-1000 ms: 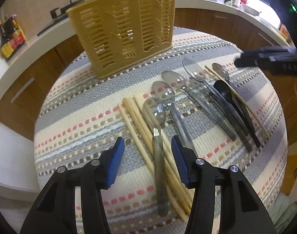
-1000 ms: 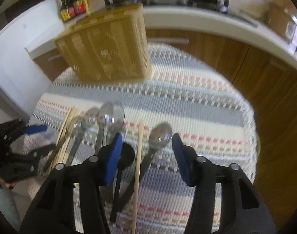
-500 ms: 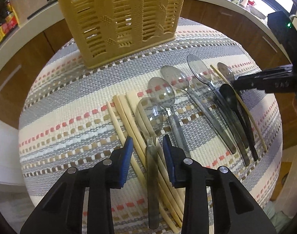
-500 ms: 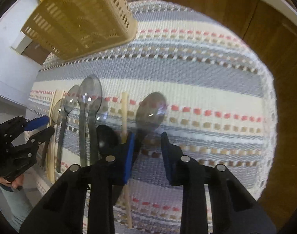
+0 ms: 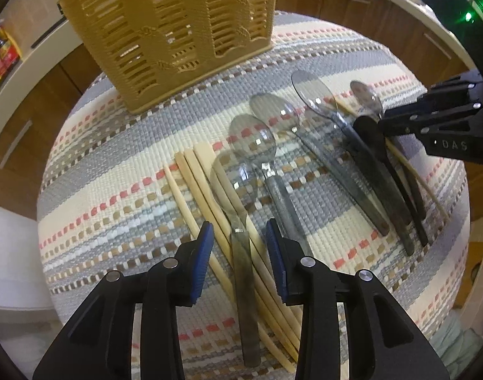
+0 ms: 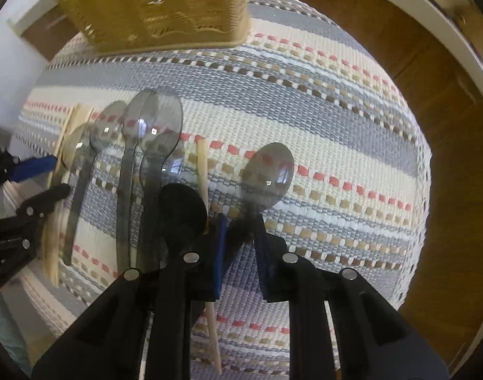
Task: Organize utensils
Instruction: 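Lower the left gripper onto a clear plastic spoon and close it, then lift the clear spoon with the left gripper and drop it into the tan caddy, then move the left gripper back down over the chopsticks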
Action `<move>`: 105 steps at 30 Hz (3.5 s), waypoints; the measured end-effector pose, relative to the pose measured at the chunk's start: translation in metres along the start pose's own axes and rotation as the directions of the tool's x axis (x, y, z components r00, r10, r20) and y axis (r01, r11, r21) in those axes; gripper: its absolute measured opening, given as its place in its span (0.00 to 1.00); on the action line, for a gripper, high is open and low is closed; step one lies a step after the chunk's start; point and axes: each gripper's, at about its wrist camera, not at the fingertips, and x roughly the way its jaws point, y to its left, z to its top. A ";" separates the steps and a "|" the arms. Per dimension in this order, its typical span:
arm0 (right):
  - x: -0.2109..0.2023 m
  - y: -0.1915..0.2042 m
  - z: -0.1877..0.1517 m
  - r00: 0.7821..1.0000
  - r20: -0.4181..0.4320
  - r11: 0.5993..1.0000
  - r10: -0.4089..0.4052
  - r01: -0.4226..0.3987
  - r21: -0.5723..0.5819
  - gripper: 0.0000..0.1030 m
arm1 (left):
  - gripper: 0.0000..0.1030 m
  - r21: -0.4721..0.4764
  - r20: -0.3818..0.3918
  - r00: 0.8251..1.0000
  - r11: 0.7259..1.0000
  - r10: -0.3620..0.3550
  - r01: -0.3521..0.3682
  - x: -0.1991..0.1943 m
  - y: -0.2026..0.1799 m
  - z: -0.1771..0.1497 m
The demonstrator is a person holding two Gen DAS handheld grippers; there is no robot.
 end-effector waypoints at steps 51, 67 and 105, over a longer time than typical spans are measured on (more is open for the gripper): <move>-0.145 -0.043 0.115 0.644 0.759 0.993 0.096 -0.120 -0.023 0.10 | 0.10 -0.370 0.781 0.564 0.926 0.268 0.073 -0.120 0.116 0.115; -0.131 -0.036 0.095 0.708 0.683 0.980 0.180 -0.192 -0.060 0.19 | 0.43 -0.341 0.775 0.599 0.931 0.200 0.130 -0.121 0.114 0.073; -0.032 -0.009 -0.011 0.938 0.229 0.964 0.259 -0.266 -0.002 0.33 | 0.36 -0.340 0.222 0.972 0.928 -0.080 0.154 -0.028 0.080 -0.051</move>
